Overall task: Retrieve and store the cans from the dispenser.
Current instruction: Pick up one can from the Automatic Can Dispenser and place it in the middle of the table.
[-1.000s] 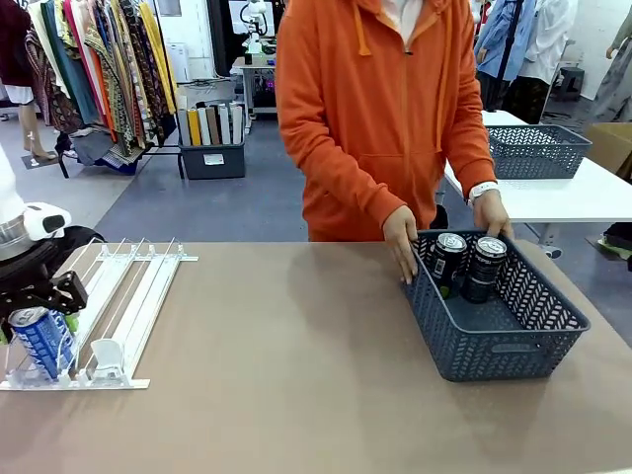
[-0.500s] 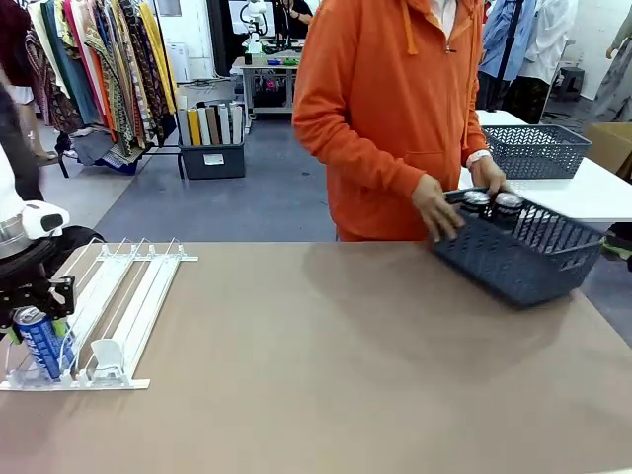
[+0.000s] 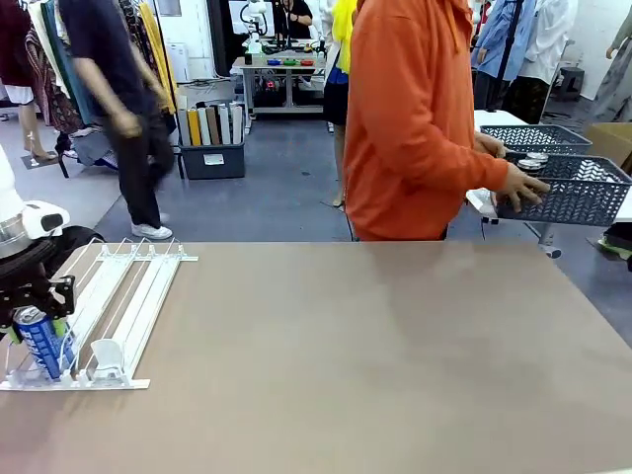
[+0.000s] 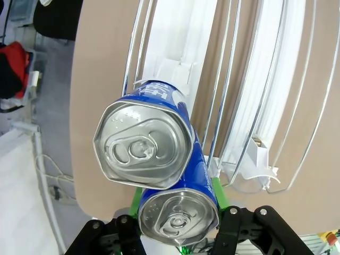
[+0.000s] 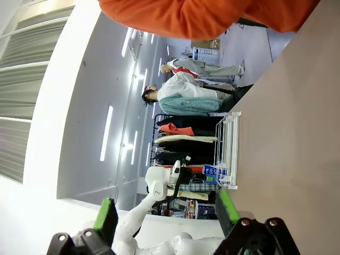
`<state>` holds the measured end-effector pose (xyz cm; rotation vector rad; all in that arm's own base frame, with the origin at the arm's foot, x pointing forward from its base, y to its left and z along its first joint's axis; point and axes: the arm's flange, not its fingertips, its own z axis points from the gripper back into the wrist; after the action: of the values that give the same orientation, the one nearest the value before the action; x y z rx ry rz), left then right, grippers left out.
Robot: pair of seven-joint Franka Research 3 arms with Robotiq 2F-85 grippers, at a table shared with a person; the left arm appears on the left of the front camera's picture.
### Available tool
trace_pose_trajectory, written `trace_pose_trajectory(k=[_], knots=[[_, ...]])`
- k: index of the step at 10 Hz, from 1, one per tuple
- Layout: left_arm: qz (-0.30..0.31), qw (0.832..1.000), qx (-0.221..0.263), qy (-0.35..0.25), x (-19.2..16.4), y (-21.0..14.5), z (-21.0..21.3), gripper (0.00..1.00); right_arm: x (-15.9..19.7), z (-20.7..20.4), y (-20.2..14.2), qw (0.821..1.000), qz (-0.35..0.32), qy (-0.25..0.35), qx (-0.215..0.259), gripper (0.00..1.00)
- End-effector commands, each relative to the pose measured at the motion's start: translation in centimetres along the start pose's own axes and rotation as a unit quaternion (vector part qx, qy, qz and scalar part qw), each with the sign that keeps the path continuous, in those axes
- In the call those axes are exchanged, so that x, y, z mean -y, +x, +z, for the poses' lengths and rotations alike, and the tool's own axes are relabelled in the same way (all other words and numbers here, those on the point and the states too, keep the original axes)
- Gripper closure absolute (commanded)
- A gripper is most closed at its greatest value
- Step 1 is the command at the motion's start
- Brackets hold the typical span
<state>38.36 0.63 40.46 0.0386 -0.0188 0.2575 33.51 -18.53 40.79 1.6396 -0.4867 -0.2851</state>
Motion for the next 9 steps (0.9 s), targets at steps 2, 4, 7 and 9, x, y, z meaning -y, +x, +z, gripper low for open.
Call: trace_pose_trajectory(k=[2, 4, 7, 9], knots=[[0.034, 0.999, 0.008, -0.007, -0.5, -1.9, 4.6, 1.00, -0.3, 0.1, 0.1, 1.000, 0.006, -0.002, -0.009, 0.00], [0.038, 0.999, 0.024, -0.021, -1.7, -4.2, 9.9, 1.00, -0.3, 0.1, 0.1, 1.000, 0.006, -0.002, -0.009, 0.00], [-0.029, 0.991, 0.108, -0.080, -4.3, -8.0, 16.9, 1.00, -0.3, 0.1, 0.1, 1.000, 0.006, -0.002, -0.009, 0.00], [0.013, 0.979, 0.145, -0.142, -7.0, -8.7, 18.7, 1.00, -0.3, 0.1, 0.1, 1.000, 0.006, -0.002, -0.009, 0.00]])
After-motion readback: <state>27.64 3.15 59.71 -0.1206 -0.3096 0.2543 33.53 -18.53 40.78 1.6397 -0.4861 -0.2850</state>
